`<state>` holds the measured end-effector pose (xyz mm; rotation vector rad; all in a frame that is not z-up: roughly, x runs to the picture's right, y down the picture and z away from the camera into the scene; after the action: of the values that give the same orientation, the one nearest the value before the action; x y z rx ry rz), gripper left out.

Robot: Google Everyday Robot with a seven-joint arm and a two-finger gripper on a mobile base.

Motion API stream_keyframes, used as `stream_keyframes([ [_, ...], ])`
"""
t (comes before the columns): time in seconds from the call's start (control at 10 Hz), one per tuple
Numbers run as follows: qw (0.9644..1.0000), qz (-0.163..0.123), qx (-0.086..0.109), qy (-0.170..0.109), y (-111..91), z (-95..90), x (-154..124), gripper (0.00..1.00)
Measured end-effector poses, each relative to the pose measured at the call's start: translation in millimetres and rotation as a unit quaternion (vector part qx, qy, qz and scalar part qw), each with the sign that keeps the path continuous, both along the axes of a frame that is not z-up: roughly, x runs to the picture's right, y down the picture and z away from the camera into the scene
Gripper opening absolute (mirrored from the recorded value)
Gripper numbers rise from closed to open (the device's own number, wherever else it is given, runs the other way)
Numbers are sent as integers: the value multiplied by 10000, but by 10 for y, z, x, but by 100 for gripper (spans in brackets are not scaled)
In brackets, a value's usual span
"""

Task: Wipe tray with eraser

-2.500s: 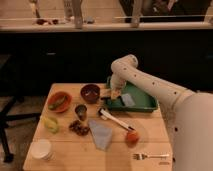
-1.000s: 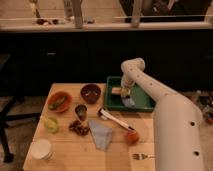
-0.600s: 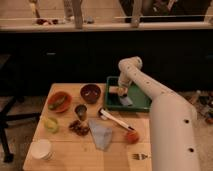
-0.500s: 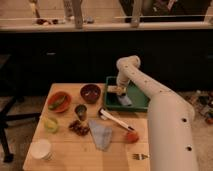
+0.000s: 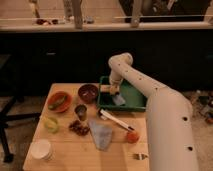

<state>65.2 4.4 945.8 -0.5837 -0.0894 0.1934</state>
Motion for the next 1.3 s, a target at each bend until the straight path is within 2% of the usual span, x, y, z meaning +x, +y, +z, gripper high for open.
stream_keyframes([
  [0.2,9998,133,-60,154,38,-15,268,0],
  [0.4,9990,258,-145,332,88,27,672,0],
  [0.5,9983,340,-170,437,81,85,923,0],
  [0.7,9982,366,-190,445,3,212,1109,0],
  [0.8,9982,342,-217,432,-19,261,1144,0],
  [1.0,9988,286,-226,329,-63,372,1025,0],
  [1.3,9989,258,-315,234,-2,415,611,0],
])
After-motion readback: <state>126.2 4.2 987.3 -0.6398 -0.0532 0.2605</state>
